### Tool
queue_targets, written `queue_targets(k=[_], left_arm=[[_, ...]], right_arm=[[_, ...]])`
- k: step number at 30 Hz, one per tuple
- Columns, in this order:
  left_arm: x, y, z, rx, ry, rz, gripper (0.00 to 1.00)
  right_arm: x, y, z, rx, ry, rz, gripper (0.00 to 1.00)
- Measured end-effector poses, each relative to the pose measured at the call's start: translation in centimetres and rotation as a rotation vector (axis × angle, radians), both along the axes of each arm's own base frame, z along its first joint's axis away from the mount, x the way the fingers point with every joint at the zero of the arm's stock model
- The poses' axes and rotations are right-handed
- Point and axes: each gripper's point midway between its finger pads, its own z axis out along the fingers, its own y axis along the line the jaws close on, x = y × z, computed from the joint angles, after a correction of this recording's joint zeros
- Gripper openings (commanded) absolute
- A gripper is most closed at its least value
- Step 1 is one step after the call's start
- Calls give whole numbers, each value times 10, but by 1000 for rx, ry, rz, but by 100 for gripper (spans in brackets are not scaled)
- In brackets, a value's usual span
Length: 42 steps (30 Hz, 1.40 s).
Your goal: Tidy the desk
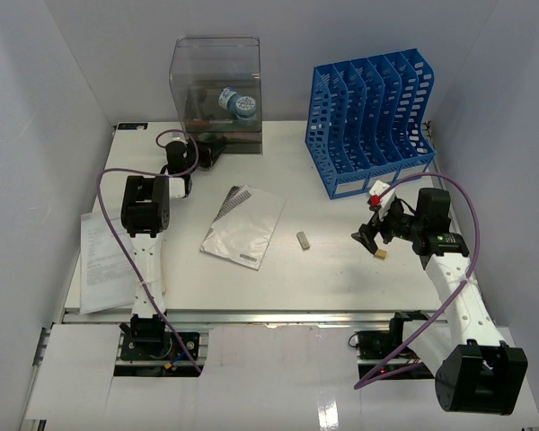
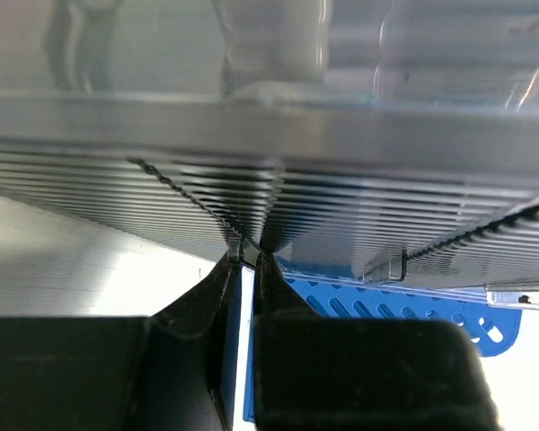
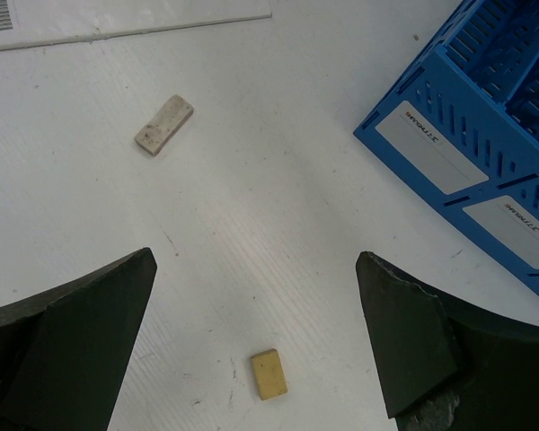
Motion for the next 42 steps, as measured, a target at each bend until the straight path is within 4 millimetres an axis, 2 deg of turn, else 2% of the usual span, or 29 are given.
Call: queue_targets(k=[3,6,8,10,13,16,19,23,25,28,30,32,33,35,37,40,42], left_arm=[[-10,1,-1,-5,0,7,0],[-35,2,-2,-2,19,4,0],[-55,3,-2,7,35,1,16],[-74,4,-1,20,51,-6,43],[-89,6,-4,50,58,-22,65],[-96,8,-7,75,63,-43,72],[-102,11,-2,101,60,-63,77],[-112,27,25,216,19,-70,84],[-117,42,48,344,-18,-44,87],[-125,64,93,561,-85,35,89],[-139,68,124,695,-138,71,89],[-161,63,149,778,-197,68,89],[-173,60,159,812,-226,63,89],[-197,54,168,851,-267,21,89],[-219,49,161,868,-279,-35,89],[-251,44,125,877,-226,-134,89],[-267,43,104,889,-189,-180,89]], right_arm=[[0,0,0,0,0,0,99],[0,0,0,0,0,1,99],[0,0,-1,0,2,2,99],[0,0,-3,-3,3,4,99],[-2,0,-8,-7,14,7,98],[-2,0,-14,-12,33,10,99],[-4,-4,-29,-30,103,-9,100],[-2,-20,-50,-98,216,-89,100],[-1,-30,-57,-147,257,-124,100],[-5,-44,-68,-233,304,-159,99],[-9,-53,-80,-306,346,-163,98],[-15,-59,-94,-367,395,-148,100],[-19,-62,-101,-395,422,-139,98],[-24,-67,-111,-448,454,-109,95],[-27,-72,-120,-498,468,-69,94],[-29,-76,-127,-546,463,-21,90],[-28,-79,-132,-583,450,-3,83]])
